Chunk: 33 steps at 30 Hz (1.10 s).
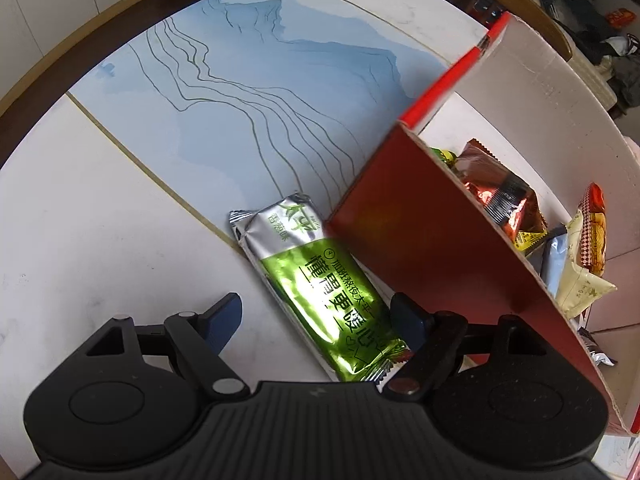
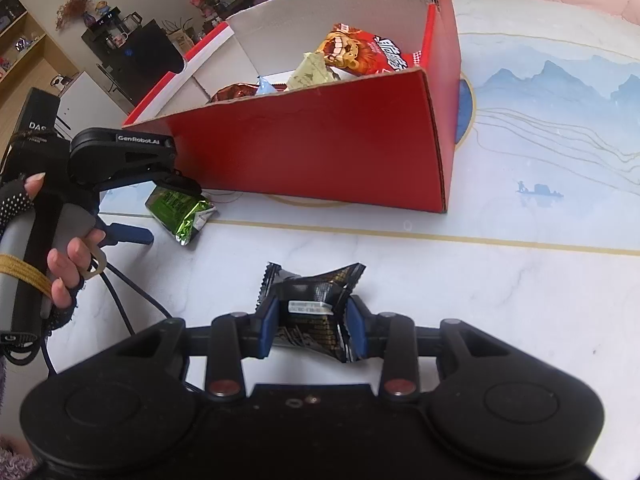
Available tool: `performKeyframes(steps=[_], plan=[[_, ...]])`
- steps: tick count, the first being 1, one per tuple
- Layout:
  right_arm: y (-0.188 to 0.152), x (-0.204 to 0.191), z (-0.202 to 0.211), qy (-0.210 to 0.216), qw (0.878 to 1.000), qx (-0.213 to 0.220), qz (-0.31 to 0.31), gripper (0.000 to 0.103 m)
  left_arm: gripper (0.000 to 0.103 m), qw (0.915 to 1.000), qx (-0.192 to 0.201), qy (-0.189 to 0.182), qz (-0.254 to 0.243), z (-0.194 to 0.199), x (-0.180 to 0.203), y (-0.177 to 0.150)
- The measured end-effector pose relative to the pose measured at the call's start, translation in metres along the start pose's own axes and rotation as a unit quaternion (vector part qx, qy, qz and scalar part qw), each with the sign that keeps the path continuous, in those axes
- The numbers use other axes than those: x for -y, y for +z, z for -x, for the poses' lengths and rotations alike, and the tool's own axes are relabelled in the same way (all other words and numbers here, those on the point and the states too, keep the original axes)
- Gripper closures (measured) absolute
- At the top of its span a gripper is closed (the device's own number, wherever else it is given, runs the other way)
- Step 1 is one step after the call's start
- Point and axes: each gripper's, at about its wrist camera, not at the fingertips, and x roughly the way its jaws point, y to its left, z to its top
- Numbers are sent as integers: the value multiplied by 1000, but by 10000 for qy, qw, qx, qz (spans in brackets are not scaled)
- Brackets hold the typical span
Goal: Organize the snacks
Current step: 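Grasp the green foil bar with the left tool while the right tool grasps the black pack, then lift and carry the green bar and black pack with both tools over the box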
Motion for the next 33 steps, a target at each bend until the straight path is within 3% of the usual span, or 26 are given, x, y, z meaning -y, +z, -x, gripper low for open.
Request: performKeyframes(steps=[3, 8, 11, 17, 21, 30, 32, 33], plan=[[0, 0, -1, -4, 10000, 3, -13, 68, 22, 9999, -52, -42, -104, -1, -3, 0], [0, -2, -1, -47, 10000, 15, 13, 68, 37, 9997, -37, -143, -205, 4, -11, -2], [-1, -4, -1, -87, 10000, 28, 19, 68, 55, 9986, -81, -444, -293, 6, -16, -1], [-2, -11, -1, -186, 9998, 54, -12, 69, 61, 9973, -121, -608, -399, 9, -26, 1], [-2, -17, 2, -225, 9997, 119, -51, 72, 76, 9958, -24, -757, -517, 16, -34, 3], [-6, -32, 6, -367, 9992, 169, -55, 76, 75, 9950, -269, -823, -500, 10, -44, 11], [-7, -35, 5, -381, 9991, 175, -48, 76, 71, 9947, -293, -806, -564, 9, -42, 12], [-8, -35, 5, -379, 9991, 178, -56, 76, 60, 9947, -302, -776, -609, 9, -40, 12]])
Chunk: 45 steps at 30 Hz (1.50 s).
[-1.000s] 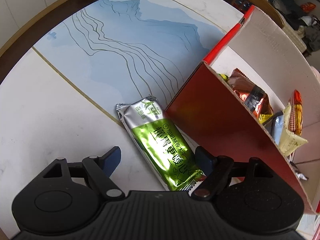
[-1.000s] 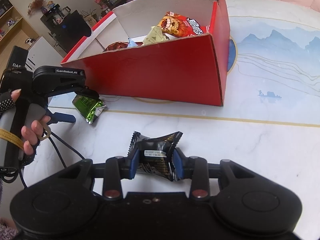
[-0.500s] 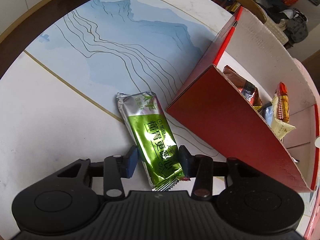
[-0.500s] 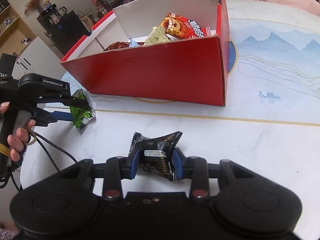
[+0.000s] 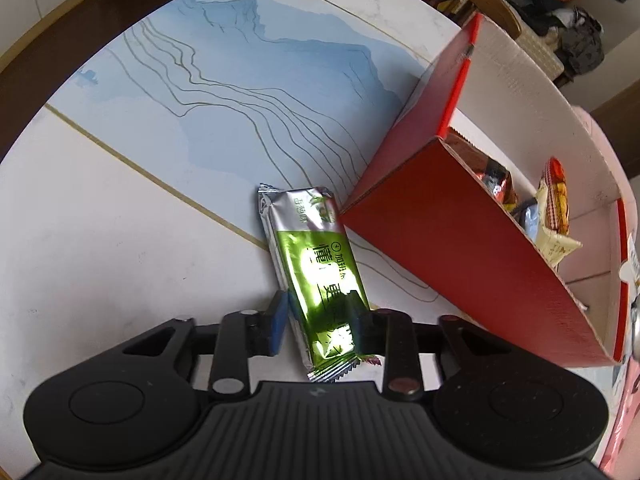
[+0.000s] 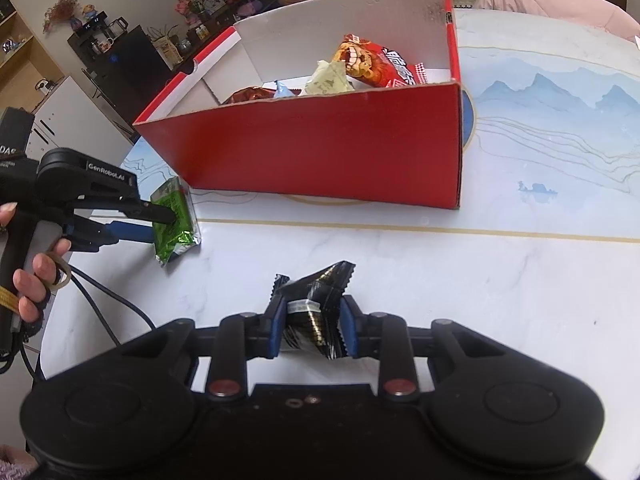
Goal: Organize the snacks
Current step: 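Lift and carry the green bar and black pack with both tools over the box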
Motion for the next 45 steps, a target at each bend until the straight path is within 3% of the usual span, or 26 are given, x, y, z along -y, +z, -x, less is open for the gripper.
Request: performKeyframes(steps=[1, 3, 7, 14, 18, 21, 26, 35, 45], plan=[[-1, 0, 0, -1, 10000, 1, -14, 76, 44, 10000, 24, 33, -22, 1, 2, 0], [-1, -1, -1, -8, 10000, 4, -46, 76, 35, 9999, 111, 60, -65, 0, 7, 1], [-2, -1, 0, -26, 10000, 18, -70, 76, 35, 9982, 90, 454, -374, -7, 25, 2], [-2, -3, 0, -25, 10000, 15, -45, 76, 36, 9938, 112, 991, -496, -23, 45, 1], [-3, -2, 0, -15, 10000, 11, -50, 76, 43, 9931, 190, 1065, -450, -24, 47, -1], [-3, -1, 0, -8, 10000, 7, -55, 76, 55, 9926, 273, 1095, -457, -22, 46, -1], [-4, -2, 1, 2, 10000, 8, -48, 76, 56, 9930, 337, 995, -548, -19, 43, -3], [-4, -4, 5, -97, 9998, 141, -123, 80, 56, 9983, 396, 416, -93, 3, 2, -6], [-2, -22, 18, -239, 9988, 432, 40, 86, 56, 9966, 707, -120, -417, 54, -6, -20]])
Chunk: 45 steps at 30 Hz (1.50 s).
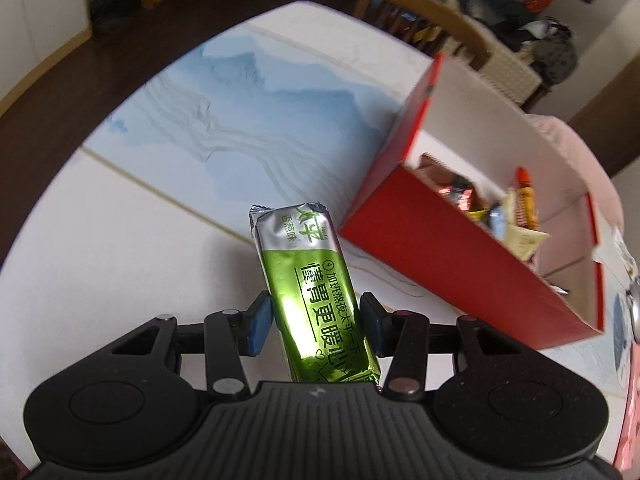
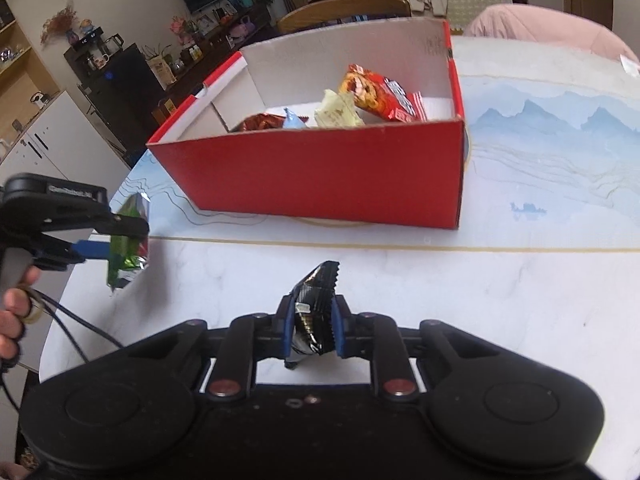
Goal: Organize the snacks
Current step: 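Lift and carry the green bar and black pack with both tools over the box, then open both tools to release the green bar and black pack into the box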
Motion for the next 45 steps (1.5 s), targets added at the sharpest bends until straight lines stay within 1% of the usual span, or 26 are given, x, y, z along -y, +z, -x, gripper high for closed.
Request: performKeyframes(steps=[4, 8, 11, 16, 20, 21, 25, 28, 32, 34, 38, 42, 45], plan=[[5, -8, 8, -28, 9999, 169, 10, 86, 56, 9995, 98, -221, -209, 19, 6, 1], [18, -15, 26, 35, 9989, 475, 39, 86, 56, 9980, 218, -407, -432, 38, 15, 3], [33, -18, 40, 45, 9974, 720, 69, 86, 56, 9960, 319, -512, -665, 50, 30, 10], [67, -14, 54, 24, 9938, 1112, 25, 86, 56, 9898, 437, -727, -1141, 61, 61, 31], [92, -10, 54, -108, 9908, 1346, 22, 86, 56, 9829, 564, -831, -1542, 64, 90, 45], [97, -8, 51, -162, 9904, 1372, 29, 86, 56, 9823, 574, -841, -1571, 62, 95, 48], [116, -2, 35, -407, 9908, 1287, 48, 86, 56, 9813, 409, -755, -1723, 42, 115, 63], [126, 4, 22, -552, 9911, 1211, 56, 86, 56, 9794, 200, -749, -1864, 23, 128, 72], [134, 12, 2, -725, 9918, 1043, 105, 86, 56, 9805, 6, -626, -1863, -3, 136, 80], [136, 14, -8, -795, 9924, 933, 118, 86, 56, 9807, -47, -533, -1878, -13, 140, 83], [135, 15, -25, -961, 9926, 702, 238, 86, 56, 9786, -214, -362, -2014, -35, 148, 85], [131, 17, -33, -1033, 9926, 530, 353, 86, 56, 9751, -349, -178, -2183, -52, 156, 83], [131, 15, -37, -1014, 9930, 456, 388, 86, 57, 9736, -416, -125, -2240, -60, 158, 82]])
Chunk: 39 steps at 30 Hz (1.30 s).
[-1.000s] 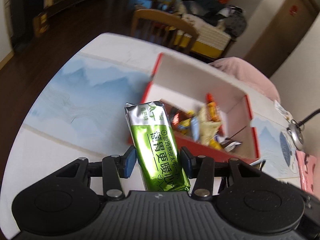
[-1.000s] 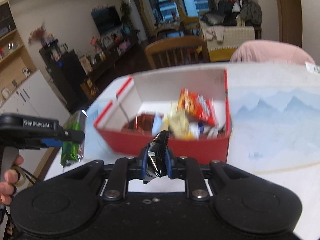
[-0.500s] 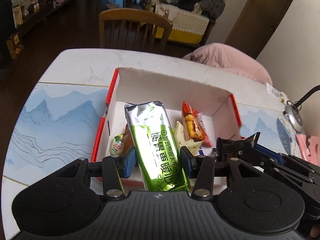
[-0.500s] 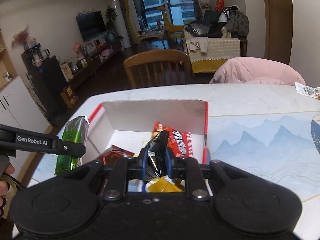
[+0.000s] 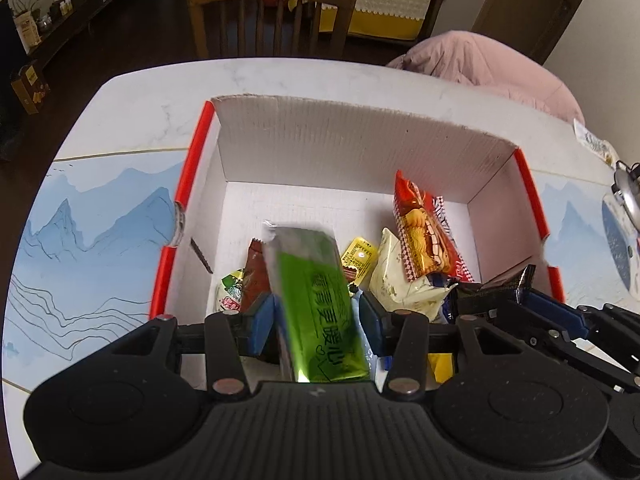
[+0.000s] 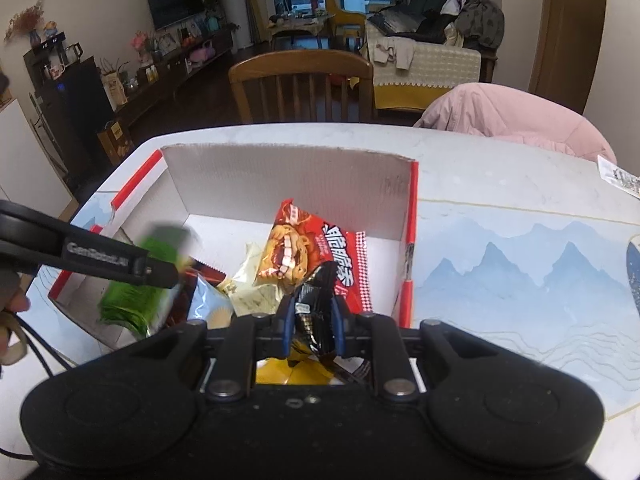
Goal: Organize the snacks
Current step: 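Open both tools to release the green bar and black pack into the box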
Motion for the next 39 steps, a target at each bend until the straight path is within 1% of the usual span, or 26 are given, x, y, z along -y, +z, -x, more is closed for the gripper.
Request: performKeyframes(steps=[4, 6, 9, 15, 18, 20, 21, 23, 25, 27, 31, 34, 36, 39], plan=[[1, 3, -4, -23, 10000, -78, 19, 84, 57, 9999, -81, 52, -85, -8, 2, 0], [1, 5, -5, -26, 10000, -88, -11, 81, 57, 9999, -103, 34, -54, -9, 0, 0], [0, 8, -5, -46, 9999, -98, -49, 79, 57, 9999, -102, -10, 8, -9, -5, -2], [-3, 11, 3, -5, 9999, -44, -124, 69, 57, 10000, 45, -78, 38, 1, -13, -9], [-4, 12, 11, 92, 9998, 47, -178, 61, 56, 9999, 138, -79, 16, 9, -15, -15], [-5, 12, 18, 155, 9996, 125, -206, 53, 54, 9997, 200, -148, 54, 16, -17, -19], [-6, 11, 22, 155, 9995, 170, -211, 50, 51, 9995, 239, -179, 54, 19, -17, -22], [-7, 9, 31, 201, 9992, 279, -220, 39, 48, 9991, 343, -240, 24, 28, -18, -27], [-9, 6, 40, 231, 9988, 375, -224, 36, 47, 9987, 428, -292, 7, 35, -20, -32], [-10, 4, 47, 277, 9985, 424, -226, 36, 45, 9981, 501, -348, -2, 43, -21, -35], [-13, 1, 60, 314, 9977, 536, -261, 28, 37, 9967, 691, -426, -7, 62, -24, -46], [-16, -1, 72, 367, 9968, 636, -313, 21, 35, 9956, 818, -465, -29, 76, -26, -54], [-18, -2, 79, 415, 9962, 681, -353, 20, 34, 9948, 897, -492, -36, 85, -28, -59], [-21, -4, 89, 495, 9952, 747, -387, 15, 30, 9933, 1043, -488, -71, 98, -30, -68]])
